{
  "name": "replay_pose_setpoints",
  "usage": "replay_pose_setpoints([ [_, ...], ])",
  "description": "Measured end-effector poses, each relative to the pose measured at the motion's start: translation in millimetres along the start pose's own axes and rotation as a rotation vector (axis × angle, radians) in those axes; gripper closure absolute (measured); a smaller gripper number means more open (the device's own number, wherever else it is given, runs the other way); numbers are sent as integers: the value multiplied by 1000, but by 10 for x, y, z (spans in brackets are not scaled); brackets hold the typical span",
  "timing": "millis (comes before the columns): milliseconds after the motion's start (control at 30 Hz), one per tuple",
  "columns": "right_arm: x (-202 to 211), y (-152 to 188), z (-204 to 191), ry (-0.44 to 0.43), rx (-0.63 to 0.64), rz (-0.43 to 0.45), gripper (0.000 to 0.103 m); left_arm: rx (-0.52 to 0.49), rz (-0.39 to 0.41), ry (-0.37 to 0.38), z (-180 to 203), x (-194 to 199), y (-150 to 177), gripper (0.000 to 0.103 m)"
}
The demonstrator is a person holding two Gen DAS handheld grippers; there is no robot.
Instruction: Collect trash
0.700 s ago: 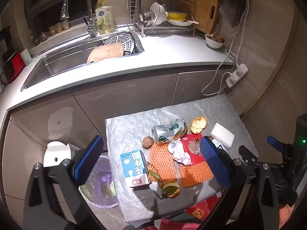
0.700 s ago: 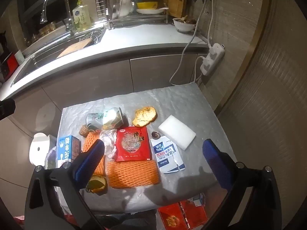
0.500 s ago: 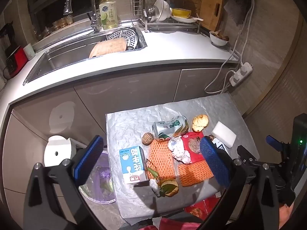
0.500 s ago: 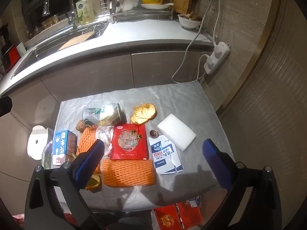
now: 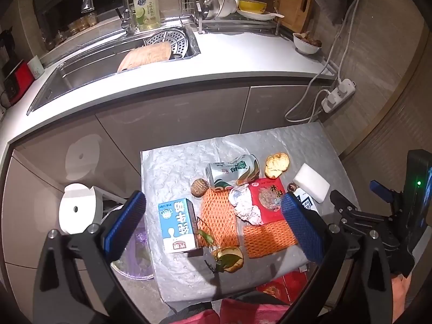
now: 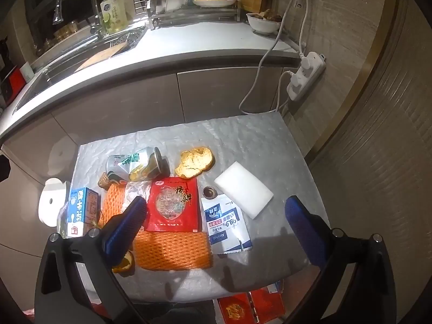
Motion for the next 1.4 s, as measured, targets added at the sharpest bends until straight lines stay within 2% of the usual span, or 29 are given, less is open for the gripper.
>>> replay_pose_setpoints([
  [267,-32,-36,-3,13,6,-1,2,13,6,-34,-78,-20,-36,7],
  [433,-38,-33,-14,19,7,-4,2,8,-4,-12,-64,-25,-25,7],
  [1400,-53,-20,-3,36,13,-25,2,-6,-33,-18,-59,-124,-16,7],
])
Point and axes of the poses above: each gripper's, at about its wrist camera, not at the fingertips, and x roughly against the way its jaws point, z to its right, y to its underside, the point moved 10 cm from there along -x, roughly the way its jaws point, and after that the axes turned 13 degrees about x, right-handed, at the moved point
